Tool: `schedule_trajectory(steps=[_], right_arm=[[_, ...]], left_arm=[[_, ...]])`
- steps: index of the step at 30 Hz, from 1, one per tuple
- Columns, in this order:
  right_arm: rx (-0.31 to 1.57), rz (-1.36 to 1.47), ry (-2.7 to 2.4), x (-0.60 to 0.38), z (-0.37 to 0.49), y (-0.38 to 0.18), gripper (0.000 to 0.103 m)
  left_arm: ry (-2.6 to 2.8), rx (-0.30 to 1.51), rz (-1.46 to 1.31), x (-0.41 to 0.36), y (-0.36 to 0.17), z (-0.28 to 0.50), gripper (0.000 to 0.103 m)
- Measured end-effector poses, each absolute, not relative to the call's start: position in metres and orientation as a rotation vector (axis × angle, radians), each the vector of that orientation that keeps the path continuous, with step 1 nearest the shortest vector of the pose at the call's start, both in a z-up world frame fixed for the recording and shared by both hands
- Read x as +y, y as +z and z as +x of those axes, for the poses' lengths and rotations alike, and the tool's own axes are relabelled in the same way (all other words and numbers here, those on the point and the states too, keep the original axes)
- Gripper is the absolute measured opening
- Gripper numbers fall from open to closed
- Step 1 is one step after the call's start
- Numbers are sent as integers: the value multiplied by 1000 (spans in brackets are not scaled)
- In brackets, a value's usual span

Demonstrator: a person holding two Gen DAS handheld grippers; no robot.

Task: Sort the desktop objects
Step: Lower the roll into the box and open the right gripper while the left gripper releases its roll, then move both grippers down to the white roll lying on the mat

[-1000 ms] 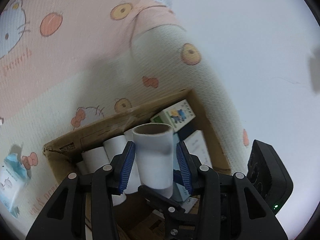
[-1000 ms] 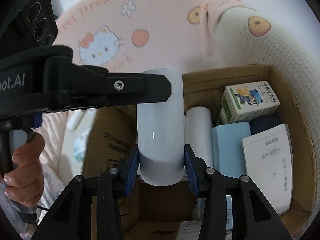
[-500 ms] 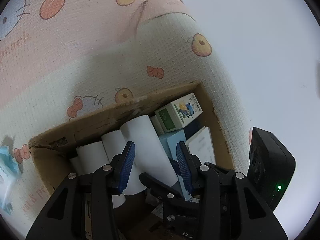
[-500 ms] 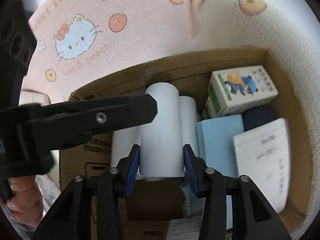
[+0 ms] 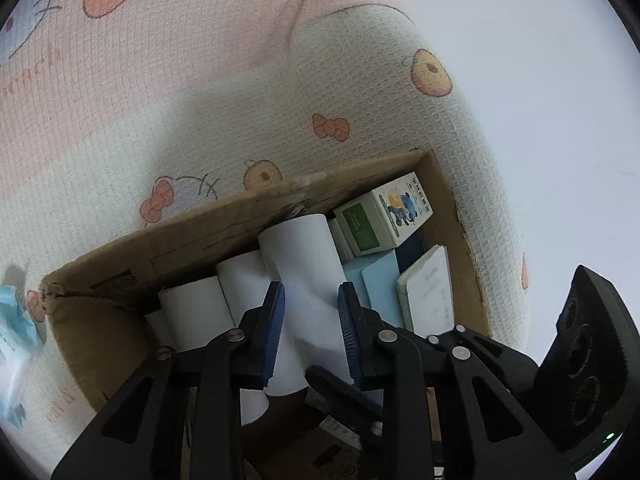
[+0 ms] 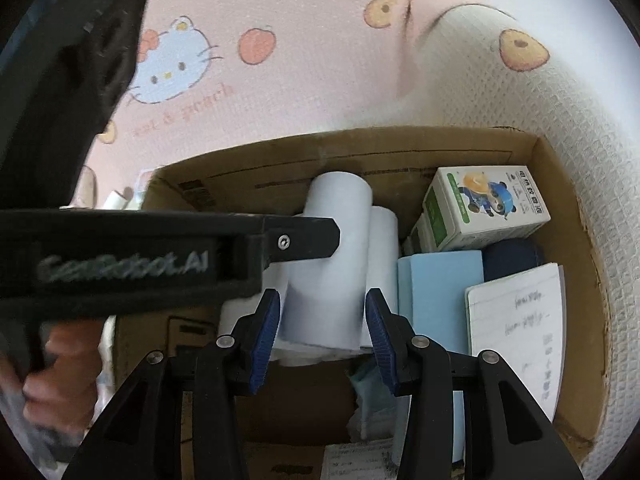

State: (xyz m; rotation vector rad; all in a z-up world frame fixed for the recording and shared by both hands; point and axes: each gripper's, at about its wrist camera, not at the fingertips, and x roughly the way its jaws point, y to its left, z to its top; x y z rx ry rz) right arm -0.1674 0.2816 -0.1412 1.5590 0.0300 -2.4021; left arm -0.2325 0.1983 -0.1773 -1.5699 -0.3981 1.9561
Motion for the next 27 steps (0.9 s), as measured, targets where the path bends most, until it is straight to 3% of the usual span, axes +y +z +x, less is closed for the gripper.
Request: schedule_trajectory(steps=[2, 5, 18, 23, 27], right_arm=[[20, 1534, -2393, 282, -164, -137, 41], [26, 1490, -2401, 282, -156, -128, 42], [186, 1367, -2526, 249, -125, -105, 42], [252, 1324, -2511, 244, -114, -101, 42], [293, 1279, -2514, 232, -112, -94, 42]], left_arm=[[1953, -399, -1545, 197, -172, -231, 31], [1976, -365, -1511, 197, -161, -226, 45], [2222, -53, -1248, 174, -113, -174, 51], [2269, -64, -1222, 141, -106, -164, 51], [2200, -212, -1293, 103, -108, -165, 51]])
